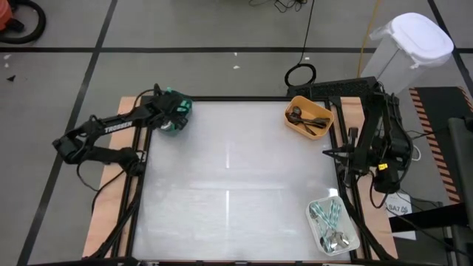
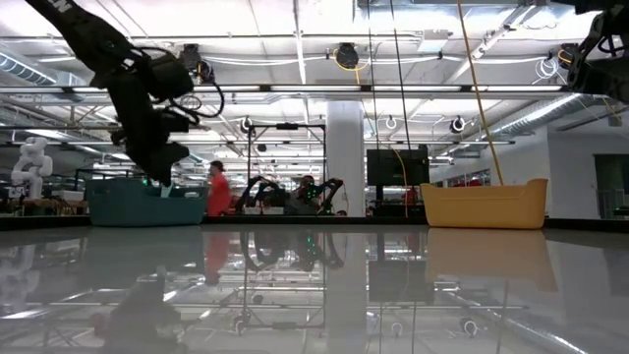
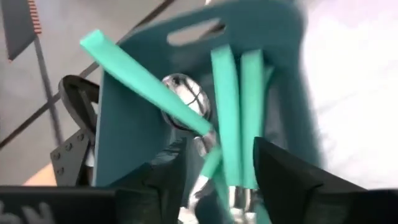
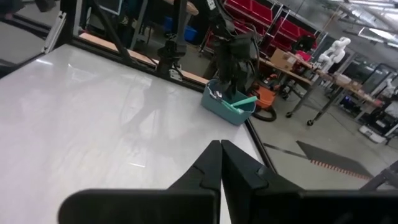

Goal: Sort silverware by color (type)
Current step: Return to Home Position

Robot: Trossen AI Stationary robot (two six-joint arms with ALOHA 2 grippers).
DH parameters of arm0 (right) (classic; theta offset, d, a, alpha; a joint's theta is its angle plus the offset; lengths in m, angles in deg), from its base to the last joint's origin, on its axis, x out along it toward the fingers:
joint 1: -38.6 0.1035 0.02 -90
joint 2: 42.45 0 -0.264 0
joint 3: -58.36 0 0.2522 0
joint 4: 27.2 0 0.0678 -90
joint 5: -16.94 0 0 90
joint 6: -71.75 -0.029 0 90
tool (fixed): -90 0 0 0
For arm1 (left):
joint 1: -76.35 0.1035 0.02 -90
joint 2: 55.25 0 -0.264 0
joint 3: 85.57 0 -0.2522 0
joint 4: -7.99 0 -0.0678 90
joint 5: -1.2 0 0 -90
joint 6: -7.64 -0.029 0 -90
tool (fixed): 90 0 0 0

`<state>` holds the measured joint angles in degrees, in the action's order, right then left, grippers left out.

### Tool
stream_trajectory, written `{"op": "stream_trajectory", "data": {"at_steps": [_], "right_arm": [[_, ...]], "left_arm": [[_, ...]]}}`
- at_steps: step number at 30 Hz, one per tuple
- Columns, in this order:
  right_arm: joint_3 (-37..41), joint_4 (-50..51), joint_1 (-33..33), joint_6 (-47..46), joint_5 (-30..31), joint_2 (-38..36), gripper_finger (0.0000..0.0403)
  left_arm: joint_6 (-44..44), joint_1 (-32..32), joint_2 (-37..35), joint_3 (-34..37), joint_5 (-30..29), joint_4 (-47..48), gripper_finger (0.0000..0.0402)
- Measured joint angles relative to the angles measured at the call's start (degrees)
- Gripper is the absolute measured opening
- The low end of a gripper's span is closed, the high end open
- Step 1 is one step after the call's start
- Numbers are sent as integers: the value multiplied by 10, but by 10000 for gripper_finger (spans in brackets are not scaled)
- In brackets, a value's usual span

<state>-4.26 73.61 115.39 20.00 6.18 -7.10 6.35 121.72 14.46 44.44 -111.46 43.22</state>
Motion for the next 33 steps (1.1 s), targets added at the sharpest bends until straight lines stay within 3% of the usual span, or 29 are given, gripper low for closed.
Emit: {"op": "stream_trajectory", "data": {"at_steps": [4,7,18,24,33], "right_arm": [[0,1,1,-8,0,-16,1],[2,1,1,-11,1,-26,1],[6,-10,2,-17,9,-46,2],[6,-47,2,-44,105,-46,2],[81,-215,2,-17,107,-34,2]], "left_arm": [[56,-47,-60,0,13,6,191],[81,-119,-110,0,14,-1,186],[78,-398,-181,63,-89,-112,118],[87,-459,-181,128,-99,-209,99],[43,-500,-181,132,-100,-235,97]]}}
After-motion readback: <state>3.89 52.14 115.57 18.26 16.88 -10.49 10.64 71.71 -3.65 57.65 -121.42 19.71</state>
